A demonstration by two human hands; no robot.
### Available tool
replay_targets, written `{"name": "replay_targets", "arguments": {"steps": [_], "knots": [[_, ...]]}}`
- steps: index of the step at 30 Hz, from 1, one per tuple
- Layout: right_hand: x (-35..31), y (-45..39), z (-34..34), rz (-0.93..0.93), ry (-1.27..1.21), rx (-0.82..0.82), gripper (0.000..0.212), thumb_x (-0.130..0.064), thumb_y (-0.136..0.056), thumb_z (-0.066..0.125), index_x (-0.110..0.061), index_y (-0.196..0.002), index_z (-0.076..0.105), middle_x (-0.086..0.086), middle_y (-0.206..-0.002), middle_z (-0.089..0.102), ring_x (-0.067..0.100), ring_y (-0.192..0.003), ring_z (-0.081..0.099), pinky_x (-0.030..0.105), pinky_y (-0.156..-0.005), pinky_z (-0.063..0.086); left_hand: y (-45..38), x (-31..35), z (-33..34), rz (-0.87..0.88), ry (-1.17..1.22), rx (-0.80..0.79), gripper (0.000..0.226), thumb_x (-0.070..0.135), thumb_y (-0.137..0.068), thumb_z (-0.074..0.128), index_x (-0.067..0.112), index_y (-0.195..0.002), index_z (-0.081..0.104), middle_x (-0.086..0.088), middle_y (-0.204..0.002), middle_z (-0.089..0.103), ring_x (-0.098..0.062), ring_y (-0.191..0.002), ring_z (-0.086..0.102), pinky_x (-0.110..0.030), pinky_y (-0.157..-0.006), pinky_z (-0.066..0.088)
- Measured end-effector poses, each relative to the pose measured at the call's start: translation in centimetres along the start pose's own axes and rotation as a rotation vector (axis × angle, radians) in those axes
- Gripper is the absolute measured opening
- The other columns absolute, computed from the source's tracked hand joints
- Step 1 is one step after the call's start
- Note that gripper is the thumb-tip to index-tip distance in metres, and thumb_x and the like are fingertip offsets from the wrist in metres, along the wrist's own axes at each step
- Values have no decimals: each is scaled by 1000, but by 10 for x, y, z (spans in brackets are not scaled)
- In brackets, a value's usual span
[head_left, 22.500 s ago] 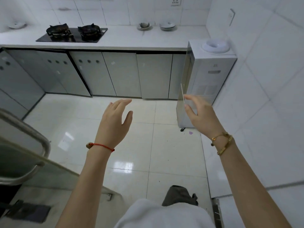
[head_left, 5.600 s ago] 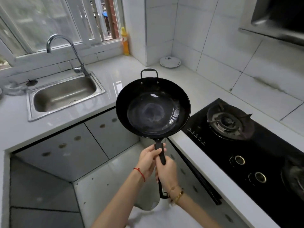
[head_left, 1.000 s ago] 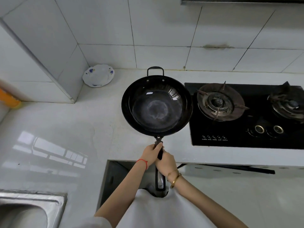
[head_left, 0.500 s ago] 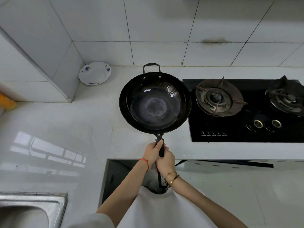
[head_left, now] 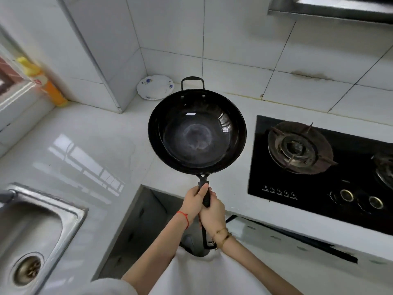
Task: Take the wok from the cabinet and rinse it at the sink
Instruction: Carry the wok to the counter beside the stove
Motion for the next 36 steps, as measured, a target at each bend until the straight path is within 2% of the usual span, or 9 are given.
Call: {"name": "replay_targets", "arguments": {"steps": [4,8,10,14,20,22,25,30,36], "knots": [[2,15,-8,-79,54,-116,18,-25,-94,53,-16,-107,61,2,-72,65,9,-40,57,18,-31,41,24,-9,1,39,110,102,26,28,-98,52,6,-94,65,-8,-88,70,-21,-90,66,-38,-93,53],[12,32,-8,-153,78,-235,18,-22,-92,54,-17,-107,63,3,-73,68,11,-44,62,20,-36,46,53,-22,-1,79,164,249,26,27,-98,52,5,-91,64,-7,-83,69,-15,-81,66,-27,-79,54],[20,41,-6,-177,95,-302,22,-19,-91,55,-17,-111,64,4,-78,70,11,-51,64,17,-38,46,66,-33,-3,82,178,323,27,29,-98,52,7,-89,65,-9,-85,68,-19,-83,65,-34,-82,53],[29,60,0,-232,140,-443,17,-18,-93,55,-11,-104,66,4,-82,71,11,-66,67,10,-45,43,93,-54,-11,84,305,453,26,28,-98,53,7,-88,65,-10,-85,70,-24,-86,66,-40,-90,54],[32,96,17,-292,180,-663,15,-18,-94,54,-13,-100,67,9,-82,70,10,-59,66,12,-39,43,139,-75,-28,128,408,669,24,24,-98,53,6,-87,64,-3,-76,70,-13,-73,67,-21,-70,53],[33,107,26,-309,208,-732,15,-17,-94,54,-13,-101,66,8,-81,70,7,-57,64,12,-38,43,152,-82,-35,141,457,728,24,23,-98,53,4,-89,64,-5,-78,70,-14,-74,67,-22,-70,54],[38,123,41,-308,254,-823,17,-19,-93,54,-13,-103,67,10,-79,70,17,-53,66,20,-36,45,169,-96,-47,149,520,800,25,24,-98,54,4,-90,65,-8,-81,71,-18,-78,67,-27,-76,54],[44,148,69,-355,324,-928,13,-18,-91,55,-14,-90,67,14,-73,70,23,-47,65,24,-33,45,194,-119,-70,163,593,918,26,28,-97,54,6,-90,66,-8,-82,72,-20,-81,68,-38,-87,55],[44,182,107,-384,391,-1045,12,-16,-90,56,-10,-86,65,20,-69,69,21,-37,59,24,-32,43,225,-138,-105,149,663,1039,27,28,-98,52,6,-92,65,-5,-83,72,-17,-79,68,-30,-77,54]]}}
Point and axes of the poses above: each hand's wrist, its own y-axis away from the middle knuckle, its own z-axis out of the palm, x = y × z, the point moved 4 cm from there along -y, towards the middle knuckle
